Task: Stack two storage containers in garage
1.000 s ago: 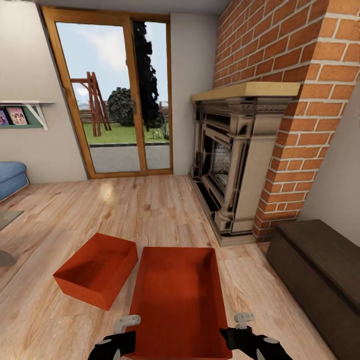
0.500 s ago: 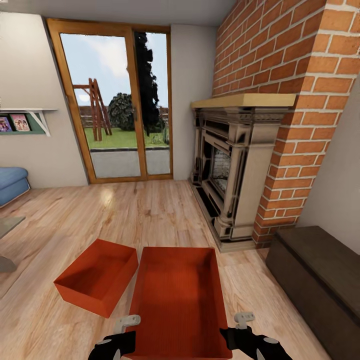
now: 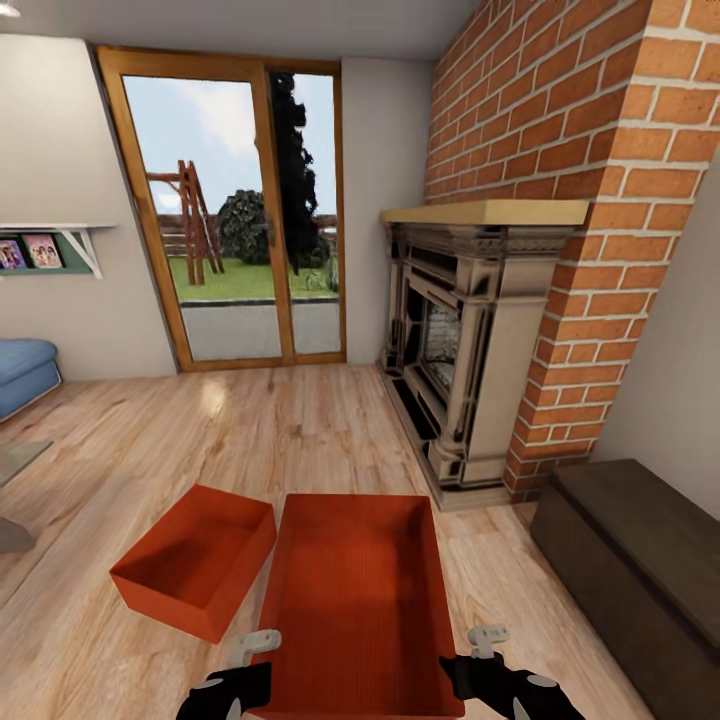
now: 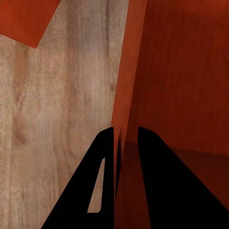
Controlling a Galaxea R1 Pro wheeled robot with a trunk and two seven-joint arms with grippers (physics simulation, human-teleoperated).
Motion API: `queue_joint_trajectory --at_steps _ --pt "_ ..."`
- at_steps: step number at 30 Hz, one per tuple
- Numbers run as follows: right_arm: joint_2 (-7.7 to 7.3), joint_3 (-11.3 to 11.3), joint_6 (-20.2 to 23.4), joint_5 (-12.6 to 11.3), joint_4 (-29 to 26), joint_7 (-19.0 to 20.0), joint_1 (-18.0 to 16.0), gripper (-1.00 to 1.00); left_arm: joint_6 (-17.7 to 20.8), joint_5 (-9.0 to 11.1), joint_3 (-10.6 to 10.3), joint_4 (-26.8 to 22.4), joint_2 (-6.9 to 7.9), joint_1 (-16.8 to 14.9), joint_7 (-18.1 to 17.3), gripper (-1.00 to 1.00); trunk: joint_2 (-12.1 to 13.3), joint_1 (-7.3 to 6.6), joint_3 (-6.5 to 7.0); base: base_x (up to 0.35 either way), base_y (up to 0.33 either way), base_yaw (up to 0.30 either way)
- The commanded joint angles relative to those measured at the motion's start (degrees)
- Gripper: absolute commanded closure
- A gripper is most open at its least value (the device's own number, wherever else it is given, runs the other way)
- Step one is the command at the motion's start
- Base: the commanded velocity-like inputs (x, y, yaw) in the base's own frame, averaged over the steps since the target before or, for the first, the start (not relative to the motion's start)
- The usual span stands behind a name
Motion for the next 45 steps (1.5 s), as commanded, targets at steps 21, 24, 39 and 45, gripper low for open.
queue_joint_trajectory --at_steps 21,24,39,45 --pt "0.07 0.1 0.1 0.4 0.0 2.0 0.0 1.00 -1.1 -1.7 0.4 -0.2 -0.04 0.0 0.5 1.00 8.4 -4.62 3.71 0.000 0.000 0.021" --pt "0.02 0.2 0.1 0.3 0.0 1.9 0.0 1.00 -1.1 -1.7 0.4 -0.2 -0.06 0.0 0.5 1.00 9.6 -5.28 4.25 0.000 0.000 0.270" --pt "0.04 0.0 0.0 0.4 0.0 1.5 0.0 1.00 -1.1 -1.7 0.4 -0.2 -0.07 0.0 0.5 1.00 15.6 -8.58 6.94 0.000 0.000 0.293" --pt "0.02 0.0 -0.1 0.4 0.0 1.5 0.0 1.00 -1.1 -1.7 0.4 -0.2 -0.05 0.0 0.5 1.00 18.0 -9.90 8.02 0.000 0.000 0.300"
